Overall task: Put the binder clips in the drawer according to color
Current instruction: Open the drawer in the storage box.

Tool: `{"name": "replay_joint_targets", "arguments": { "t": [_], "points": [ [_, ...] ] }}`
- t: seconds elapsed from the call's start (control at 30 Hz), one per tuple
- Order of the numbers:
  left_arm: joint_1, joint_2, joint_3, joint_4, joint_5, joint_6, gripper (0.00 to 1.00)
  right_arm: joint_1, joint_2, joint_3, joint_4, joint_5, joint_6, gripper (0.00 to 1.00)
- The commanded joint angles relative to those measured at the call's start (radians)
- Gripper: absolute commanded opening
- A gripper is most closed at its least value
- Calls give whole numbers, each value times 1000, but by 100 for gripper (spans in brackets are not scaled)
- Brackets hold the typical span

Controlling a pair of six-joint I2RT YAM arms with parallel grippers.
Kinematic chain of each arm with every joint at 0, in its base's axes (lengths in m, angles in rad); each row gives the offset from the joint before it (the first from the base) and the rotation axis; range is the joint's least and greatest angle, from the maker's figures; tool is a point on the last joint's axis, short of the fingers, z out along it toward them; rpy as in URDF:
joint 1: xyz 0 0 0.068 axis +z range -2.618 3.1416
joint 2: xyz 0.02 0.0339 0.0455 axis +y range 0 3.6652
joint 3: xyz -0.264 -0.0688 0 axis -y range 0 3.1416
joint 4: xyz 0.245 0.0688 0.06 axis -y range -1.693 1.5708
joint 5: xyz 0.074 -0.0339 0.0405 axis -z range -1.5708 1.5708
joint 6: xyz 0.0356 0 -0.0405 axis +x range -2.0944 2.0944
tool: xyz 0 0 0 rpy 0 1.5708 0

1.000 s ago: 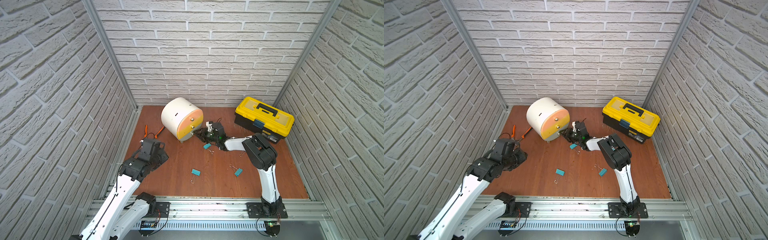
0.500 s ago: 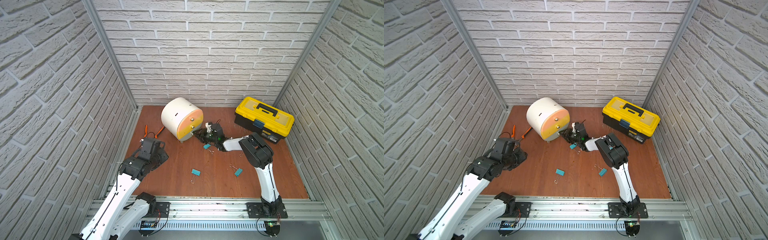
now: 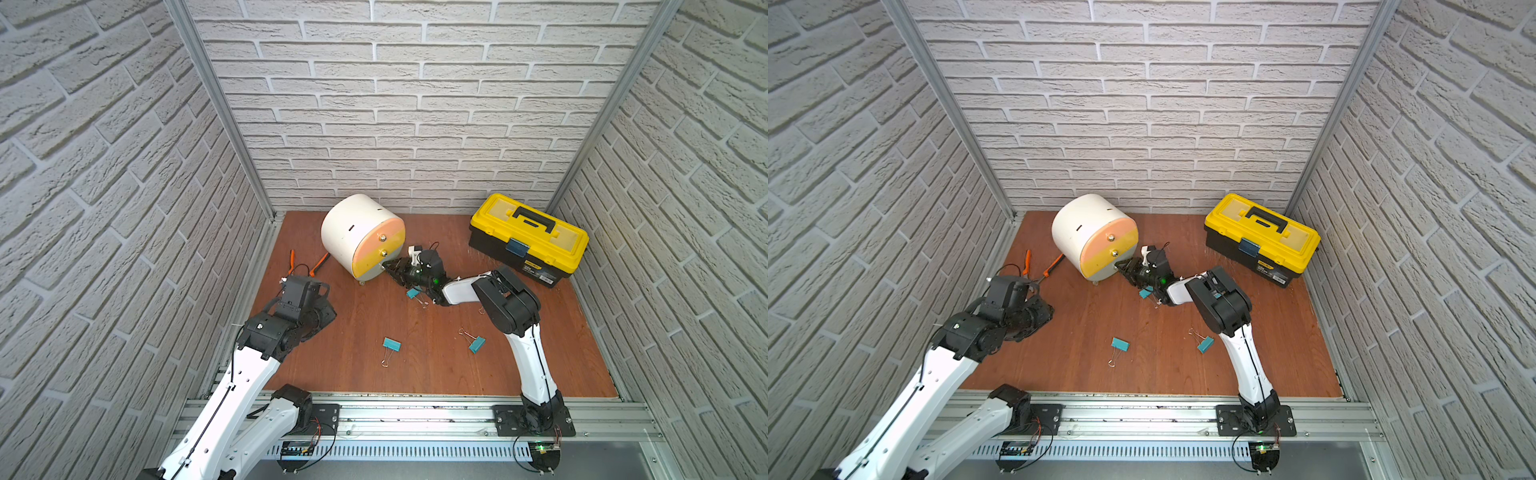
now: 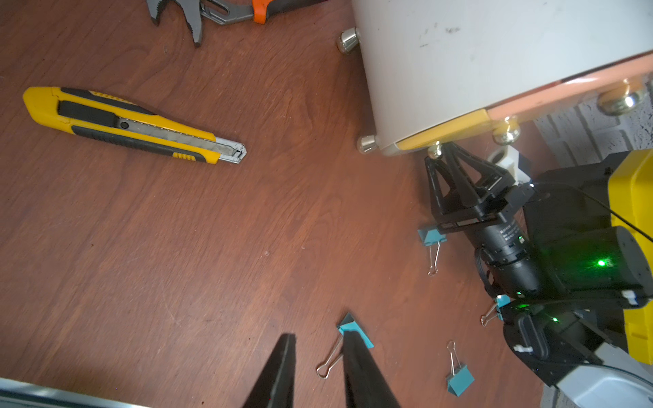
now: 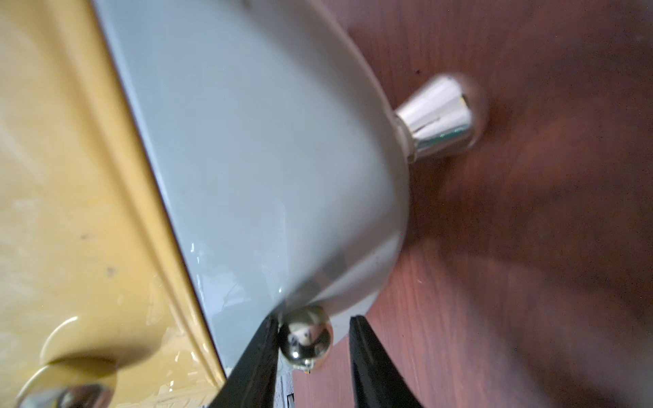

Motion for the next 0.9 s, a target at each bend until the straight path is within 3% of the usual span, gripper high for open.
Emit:
{"name": "replay_joint_targets", "arguments": {
  "t": [0.0, 0.87],
  "points": [
    [5, -13, 29, -15, -4, 19, 28, 15, 13, 24, 54, 28, 22, 32],
    [4, -43, 23, -36, -9, 16, 31, 46, 72, 45, 154, 142, 181, 28]
  ]
}}
